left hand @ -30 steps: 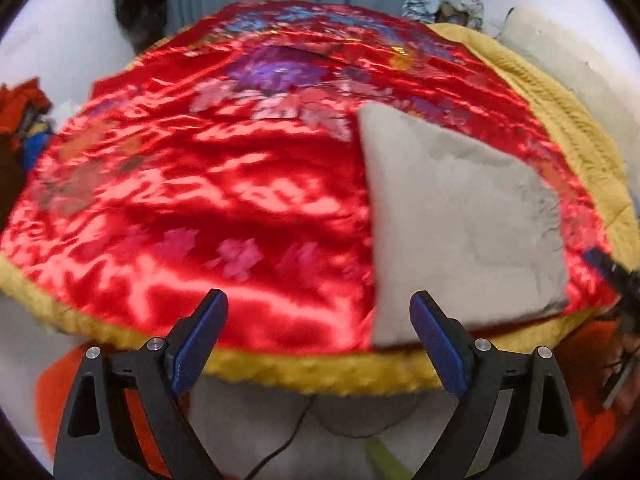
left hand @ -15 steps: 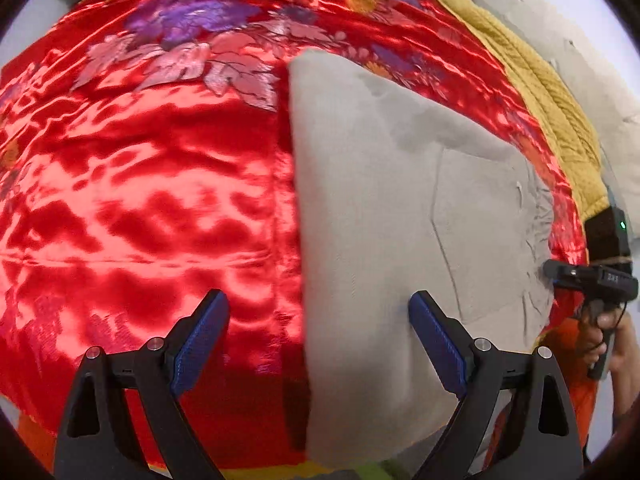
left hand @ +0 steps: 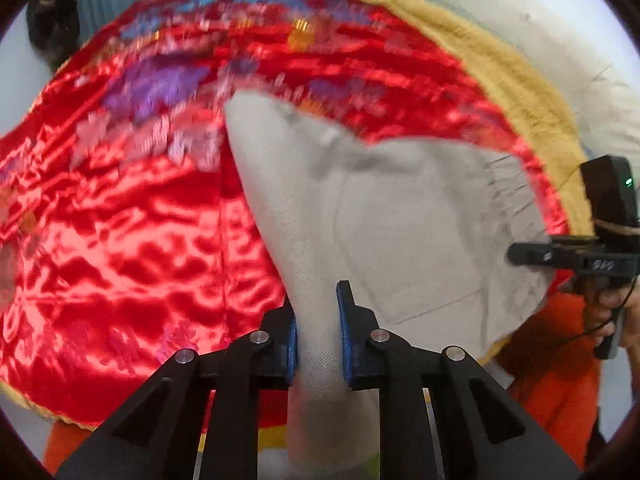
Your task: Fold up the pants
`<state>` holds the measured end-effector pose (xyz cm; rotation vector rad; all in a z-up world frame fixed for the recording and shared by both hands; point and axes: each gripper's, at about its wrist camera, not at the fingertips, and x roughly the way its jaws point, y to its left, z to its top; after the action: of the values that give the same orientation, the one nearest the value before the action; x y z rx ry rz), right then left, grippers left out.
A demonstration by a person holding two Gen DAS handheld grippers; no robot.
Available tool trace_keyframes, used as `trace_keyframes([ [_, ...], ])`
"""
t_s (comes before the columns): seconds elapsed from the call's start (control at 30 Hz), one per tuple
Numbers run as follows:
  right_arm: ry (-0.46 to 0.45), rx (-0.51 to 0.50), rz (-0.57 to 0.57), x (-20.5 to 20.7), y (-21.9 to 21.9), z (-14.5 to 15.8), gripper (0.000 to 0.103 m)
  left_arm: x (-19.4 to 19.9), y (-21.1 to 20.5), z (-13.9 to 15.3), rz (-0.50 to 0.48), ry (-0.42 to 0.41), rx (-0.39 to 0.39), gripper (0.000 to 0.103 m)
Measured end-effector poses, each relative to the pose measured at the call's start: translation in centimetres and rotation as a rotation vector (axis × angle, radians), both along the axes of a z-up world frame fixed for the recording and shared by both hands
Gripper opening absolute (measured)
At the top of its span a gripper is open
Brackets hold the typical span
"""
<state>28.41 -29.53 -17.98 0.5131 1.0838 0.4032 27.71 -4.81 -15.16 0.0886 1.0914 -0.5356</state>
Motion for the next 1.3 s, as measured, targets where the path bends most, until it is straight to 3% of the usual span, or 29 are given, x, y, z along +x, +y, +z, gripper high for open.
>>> trace_keyframes([
  [0.3, -0.215, -0.068, 0.048, 3.9, 2.6, 8.6, 0.029, 4.2, 2.6, 8.1, 0.081, -0.193, -0.093, 0.015],
  [0.47, -0.299, -0.101, 0.017, 7.4, 1.7, 10.9, 0.029, 7.6, 2.4, 8.7, 0.114, -0.279, -0.081, 0.019],
  [0.5, -0.3, -0.1, 0.007, 8.2, 1.6, 10.6, 0.03, 8.5, 1.8, 7.6, 0.122, -0.298, -0.032, 0.03],
  [0.53, -0.296, -0.109, -0.006, 8.9, 1.0, 10.0, 0.032, 8.9, 1.4, 6.7, 0.128, -0.305, 0.004, 0.056],
  [0.57, -0.272, -0.138, -0.024, 9.5, 0.2, 8.8, 0.033, 9.2, 1.1, 5.5, 0.141, -0.32, 0.053, 0.071],
  [0.6, -0.242, -0.162, -0.039, 9.8, -0.4, 7.9, 0.042, 8.9, 0.9, 4.2, 0.163, -0.354, 0.109, 0.083],
  [0.63, -0.2, -0.198, -0.07, 9.7, -1.4, 6.5, 0.054, 8.3, 1.0, 3.0, 0.174, -0.386, 0.155, 0.083],
  [0.77, -0.103, -0.396, -0.208, 5.7, -5.2, 2.4, 0.067, 3.3, 1.5, -0.9, 0.143, -0.392, 0.251, 0.088],
  [0.83, -0.098, -0.473, -0.266, 2.5, -6.0, 1.8, 0.089, 0.6, 1.6, -1.7, 0.148, -0.4, 0.253, 0.094],
  [0.87, -0.105, -0.486, -0.286, 1.4, -6.2, 1.7, 0.092, -0.7, 1.6, -1.9, 0.153, -0.404, 0.249, 0.095],
  [1.03, -0.164, -0.521, -0.361, -3.2, -3.7, 3.5, 0.103, -4.6, 0.9, -0.6, 0.217, -0.358, 0.21, 0.098],
  [1.17, -0.237, -0.509, -0.414, -6.2, -0.4, 5.8, 0.103, -5.9, 0.3, 1.5, 0.272, -0.348, 0.198, 0.1],
  [1.3, -0.266, -0.565, -0.432, -7.8, 3.0, 7.8, 0.103, -7.1, 0.5, 3.2, 0.28, -0.381, 0.206, 0.101],
])
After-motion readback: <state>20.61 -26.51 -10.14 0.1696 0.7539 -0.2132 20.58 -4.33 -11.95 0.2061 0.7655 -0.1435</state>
